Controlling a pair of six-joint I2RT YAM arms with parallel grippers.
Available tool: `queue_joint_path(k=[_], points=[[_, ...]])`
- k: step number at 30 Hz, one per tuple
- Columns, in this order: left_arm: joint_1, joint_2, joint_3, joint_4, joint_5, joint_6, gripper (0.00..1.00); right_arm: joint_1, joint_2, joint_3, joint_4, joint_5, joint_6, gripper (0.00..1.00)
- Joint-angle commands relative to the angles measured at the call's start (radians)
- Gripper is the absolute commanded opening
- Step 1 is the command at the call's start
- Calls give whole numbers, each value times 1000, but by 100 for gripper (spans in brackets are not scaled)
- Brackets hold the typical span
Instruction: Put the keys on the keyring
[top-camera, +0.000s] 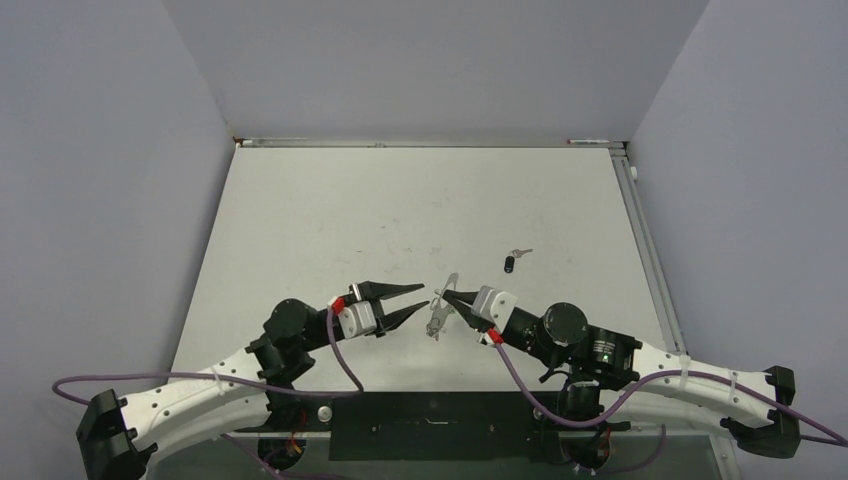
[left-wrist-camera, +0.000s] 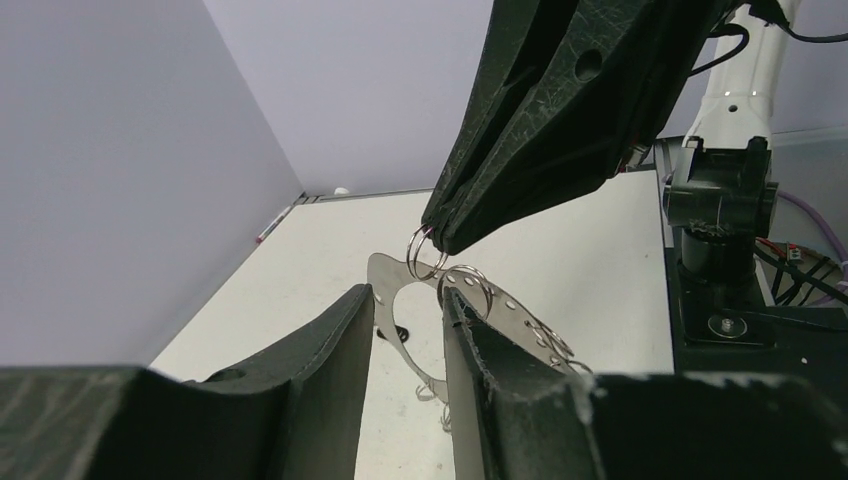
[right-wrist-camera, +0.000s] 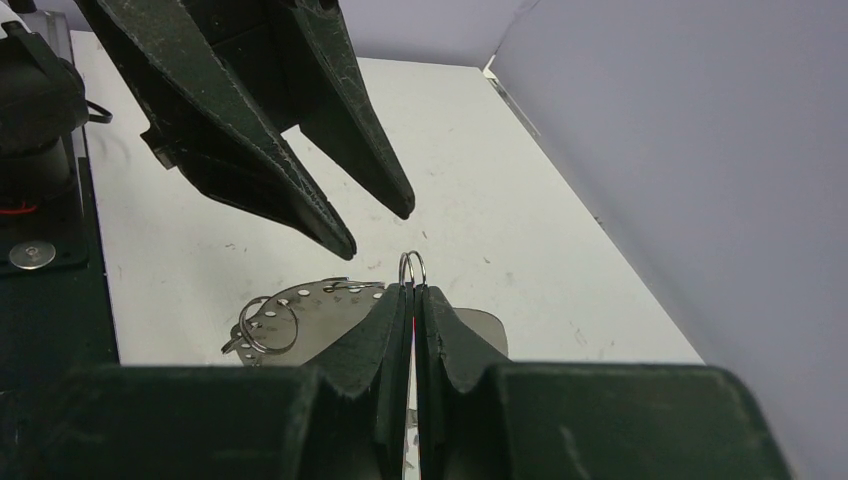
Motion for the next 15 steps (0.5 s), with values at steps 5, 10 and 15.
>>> queue_joint_path(k=[5, 10, 15], points=[[-33, 30, 74, -1, -95, 91, 25, 9, 12, 57, 35, 11, 12, 5], [-38, 53, 91, 4, -95, 106, 25, 9, 20, 66, 30, 6, 14, 5], [-46, 70, 103, -8, -92, 123, 25, 11, 29, 71, 30, 1, 15, 5]])
